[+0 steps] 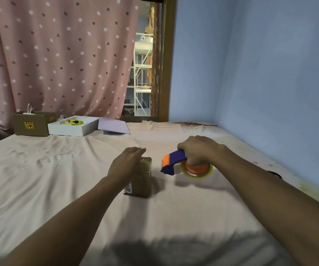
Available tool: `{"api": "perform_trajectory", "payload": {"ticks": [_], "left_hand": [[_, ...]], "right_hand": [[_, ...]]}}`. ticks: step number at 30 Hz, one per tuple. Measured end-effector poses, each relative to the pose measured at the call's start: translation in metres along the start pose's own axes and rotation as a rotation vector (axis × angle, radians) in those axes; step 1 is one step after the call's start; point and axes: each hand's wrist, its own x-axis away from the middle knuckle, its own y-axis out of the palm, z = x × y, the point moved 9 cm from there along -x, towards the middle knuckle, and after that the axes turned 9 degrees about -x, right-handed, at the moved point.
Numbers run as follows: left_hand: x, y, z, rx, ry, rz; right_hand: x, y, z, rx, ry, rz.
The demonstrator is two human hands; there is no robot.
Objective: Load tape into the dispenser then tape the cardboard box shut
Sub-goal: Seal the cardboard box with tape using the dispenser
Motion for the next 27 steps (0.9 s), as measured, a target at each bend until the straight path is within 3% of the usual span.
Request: {"api": "perform_trajectory", "payload": {"ticks": [2, 7, 17, 27], "left_hand": [[-0.007, 0.006, 0.003, 0.035, 0.047, -0.114], [-0.013, 0.004, 0.011, 0.196, -0.034, -0.125], [-0.014, 0.020, 0.012, 0.182, -0.082, -0.183], [-0.011, 0.018, 0.015, 0.187, -0.099, -0.152]], "right_hand": [[0.000, 0.000, -0.004, 0.017, -0.015, -0.008], [-0.004, 0.005, -0.021, 0.062, -0.054, -0.087], [-0.020, 0.026, -0.040, 0.155, 0.050, -0.275], [-0.019, 0.030, -0.039, 0.081, -0.006, -0.119]]}}
